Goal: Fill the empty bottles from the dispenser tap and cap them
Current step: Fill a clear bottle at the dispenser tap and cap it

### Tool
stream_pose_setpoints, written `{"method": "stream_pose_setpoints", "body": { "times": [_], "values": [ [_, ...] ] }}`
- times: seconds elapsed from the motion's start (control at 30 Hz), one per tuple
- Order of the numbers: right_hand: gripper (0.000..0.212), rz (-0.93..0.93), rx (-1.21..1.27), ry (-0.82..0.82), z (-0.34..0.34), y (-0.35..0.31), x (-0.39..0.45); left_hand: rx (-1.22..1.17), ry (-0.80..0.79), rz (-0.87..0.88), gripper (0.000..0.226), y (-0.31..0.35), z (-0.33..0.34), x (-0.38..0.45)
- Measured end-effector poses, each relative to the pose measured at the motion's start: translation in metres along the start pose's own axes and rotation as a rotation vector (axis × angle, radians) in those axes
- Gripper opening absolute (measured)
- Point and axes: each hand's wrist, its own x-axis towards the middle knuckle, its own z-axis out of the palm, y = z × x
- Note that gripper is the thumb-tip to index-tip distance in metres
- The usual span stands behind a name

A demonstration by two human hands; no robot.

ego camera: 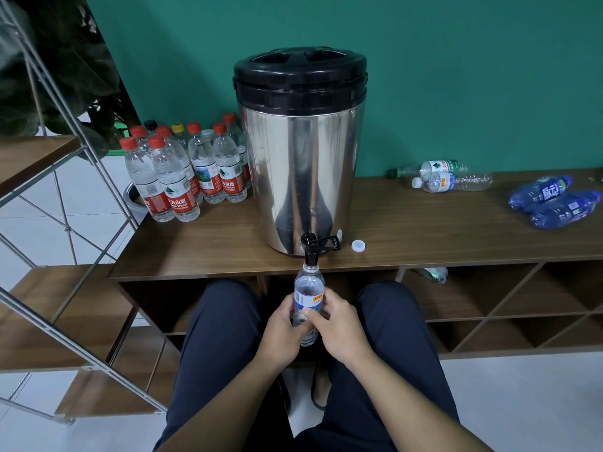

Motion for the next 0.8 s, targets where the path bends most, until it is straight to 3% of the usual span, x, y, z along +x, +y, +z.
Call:
{"method": "stream_pose_setpoints", "body": {
  "times": [0.8],
  "values": [
    [0.036,0.003,-0.021,0.0,0.0007,0.0022,0.0016,0.011,-0.006,0.001,0.049,0.0026,-0.0009,-0.0019]
  ]
}}
